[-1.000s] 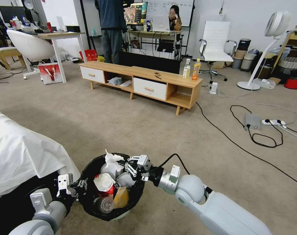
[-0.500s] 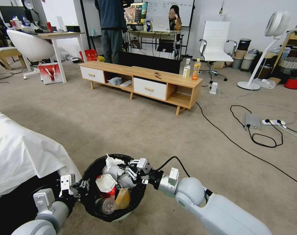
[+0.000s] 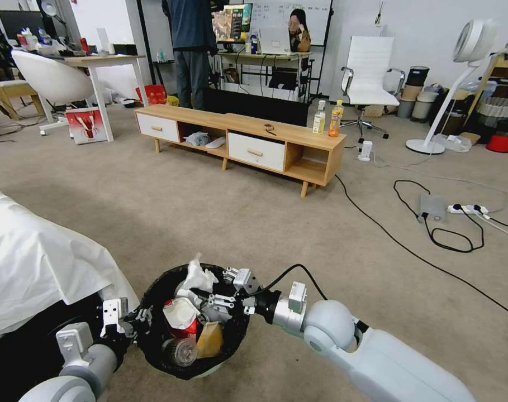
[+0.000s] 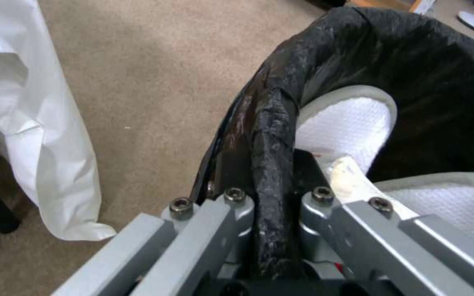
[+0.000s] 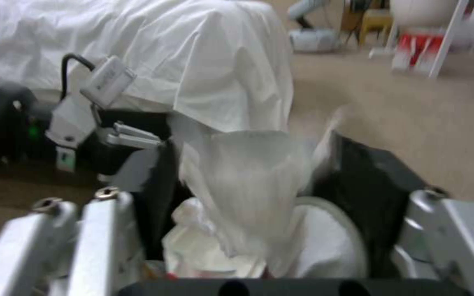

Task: Pick up the trash bin and place the garbage on the floor into it.

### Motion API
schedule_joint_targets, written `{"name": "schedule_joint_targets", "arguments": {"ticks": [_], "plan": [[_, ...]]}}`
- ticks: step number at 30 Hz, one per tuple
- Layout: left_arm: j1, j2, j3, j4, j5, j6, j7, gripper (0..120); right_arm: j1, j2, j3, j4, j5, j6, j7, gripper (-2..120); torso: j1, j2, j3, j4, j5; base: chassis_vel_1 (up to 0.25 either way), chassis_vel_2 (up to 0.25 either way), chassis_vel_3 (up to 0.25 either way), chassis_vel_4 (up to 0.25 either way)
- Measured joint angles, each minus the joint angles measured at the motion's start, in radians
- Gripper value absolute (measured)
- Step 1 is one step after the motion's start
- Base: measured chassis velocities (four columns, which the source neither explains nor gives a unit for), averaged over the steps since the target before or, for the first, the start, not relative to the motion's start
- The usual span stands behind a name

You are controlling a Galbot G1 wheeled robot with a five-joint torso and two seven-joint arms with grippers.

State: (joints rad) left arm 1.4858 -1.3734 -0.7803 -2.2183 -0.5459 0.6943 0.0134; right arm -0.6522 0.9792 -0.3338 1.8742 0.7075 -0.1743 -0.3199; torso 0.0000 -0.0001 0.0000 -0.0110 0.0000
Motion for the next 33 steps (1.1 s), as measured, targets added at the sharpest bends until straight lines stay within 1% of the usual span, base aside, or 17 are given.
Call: {"name": "schedule_joint_targets", "arguments": {"ticks": [1, 2, 3, 5, 6, 8, 9, 10, 12, 13, 17, 22, 25, 29, 30, 32, 33], "plan": [[0.000, -0.001, 0.000, -0.001, 0.000, 0.000, 0.000, 4, 0.004, 0.002, 0.006, 0.013, 0.037, -0.040, 0.005, 80, 0.000, 0.000, 0.000, 0.0000, -0.0001, 0.000, 0.000, 0.000, 0.000], [0.001, -0.001, -0.001, -0.003, 0.000, 0.000, 0.000, 4, 0.007, 0.003, 0.009, 0.019, 0.051, -0.059, 0.007, 83, 0.000, 0.000, 0.000, 0.0000, 0.0000, 0.000, 0.000, 0.000, 0.000], [0.001, -0.001, -0.001, -0.003, 0.000, 0.000, 0.000, 4, 0.007, 0.003, 0.009, 0.019, 0.051, -0.059, 0.007, 83, 0.000, 0.000, 0.000, 0.0000, 0.0000, 0.000, 0.000, 0.000, 0.000], [0.002, 0.000, -0.003, -0.007, 0.000, 0.000, 0.001, 4, 0.012, 0.007, 0.022, 0.040, 0.095, -0.128, 0.015, 95, 0.000, 0.000, 0.000, 0.0000, 0.0000, 0.000, 0.000, 0.000, 0.000], [0.002, 0.000, -0.003, -0.007, 0.000, 0.000, 0.001, 4, 0.012, 0.007, 0.022, 0.040, 0.095, -0.128, 0.015, 95, 0.000, 0.000, 0.000, 0.0000, 0.0000, 0.000, 0.000, 0.000, 0.000], [0.004, 0.001, -0.005, -0.010, 0.000, -0.001, 0.001, 4, 0.016, 0.008, 0.030, 0.051, 0.110, -0.172, 0.021, 99, 0.000, 0.000, 0.000, 0.0001, -0.0001, 0.000, 0.000, 0.000, 0.000], [0.004, 0.001, -0.005, -0.010, 0.000, -0.001, 0.001, 4, 0.016, 0.008, 0.030, 0.051, 0.110, -0.172, 0.021, 99, 0.000, 0.000, 0.000, 0.0001, -0.0001, 0.000, 0.000, 0.000, 0.000], [0.005, 0.001, -0.006, -0.012, 0.000, -0.001, 0.001, 4, 0.019, 0.008, 0.034, 0.058, 0.115, -0.205, 0.022, 100, 0.000, 0.000, 0.000, 0.0001, 0.0000, 0.000, 0.000, 0.000, 0.000], [0.006, 0.001, -0.006, -0.012, 0.000, -0.002, 0.002, 4, 0.020, 0.007, 0.035, 0.062, 0.116, -0.224, 0.022, 100, 0.000, 0.000, 0.000, 0.0001, 0.0000, 0.000, 0.000, 0.000, 0.000], [0.006, 0.001, -0.006, -0.012, 0.000, -0.002, 0.002, 4, 0.021, 0.004, 0.036, 0.069, 0.117, -0.260, 0.023, 100, 0.000, 0.000, 0.000, 0.0000, 0.0000, 0.000, 0.000, 0.000, 0.000], [0.006, 0.000, -0.006, -0.014, 0.000, -0.003, 0.003, 4, 0.023, 0.005, 0.037, 0.077, 0.117, -0.302, 0.024, 100, 0.000, 0.000, 0.000, 0.0000, 0.0000, 0.000, 0.000, 0.000, 0.000], [0.005, -0.001, -0.009, -0.014, -0.001, -0.004, 0.004, 4, 0.024, 0.010, 0.041, 0.078, 0.112, -0.299, 0.024, 100, 0.000, 0.000, 0.000, 0.0000, 0.0000, 0.000, 0.000, 0.000, 0.000], [0.005, -0.001, -0.011, -0.014, -0.001, -0.006, 0.004, 4, 0.020, 0.017, 0.061, 0.075, 0.094, -0.277, 0.023, 100, 0.000, 0.000, 0.000, 0.0000, 0.0000, 0.000, 0.000, 0.000, 0.000], [0.006, -0.004, -0.016, -0.021, 0.009, -0.019, 0.004, 4, 0.012, 0.027, 0.128, 0.092, 0.042, -0.225, 0.020, 100, 0.000, 0.000, 0.000, 0.0001, 0.0000, 0.000, 0.000, 0.000, 0.000], [0.006, -0.004, -0.016, -0.021, 0.009, -0.019, 0.004, 4, 0.012, 0.027, 0.128, 0.092, 0.042, -0.225, 0.020, 100, 0.000, 0.000, 0.000, 0.0001, 0.0000, 0.000, 0.000, 0.000, 0.000], [0.005, -0.008, -0.019, -0.026, 0.014, -0.022, 0.004, 4, 0.008, 0.027, 0.162, 0.112, 0.022, -0.188, 0.020, 100, 0.000, 0.000, 0.000, 0.0000, 0.0000, 0.000, 0.000, 0.000, 0.000], [0.005, -0.011, -0.021, -0.030, 0.015, -0.023, 0.004, 4, 0.005, 0.027, 0.199, 0.129, 0.008, -0.150, 0.021, 100, 0.000, 0.000, 0.000, 0.0000, 0.0000, 0.000, 0.000, 0.000, 0.000]]}}
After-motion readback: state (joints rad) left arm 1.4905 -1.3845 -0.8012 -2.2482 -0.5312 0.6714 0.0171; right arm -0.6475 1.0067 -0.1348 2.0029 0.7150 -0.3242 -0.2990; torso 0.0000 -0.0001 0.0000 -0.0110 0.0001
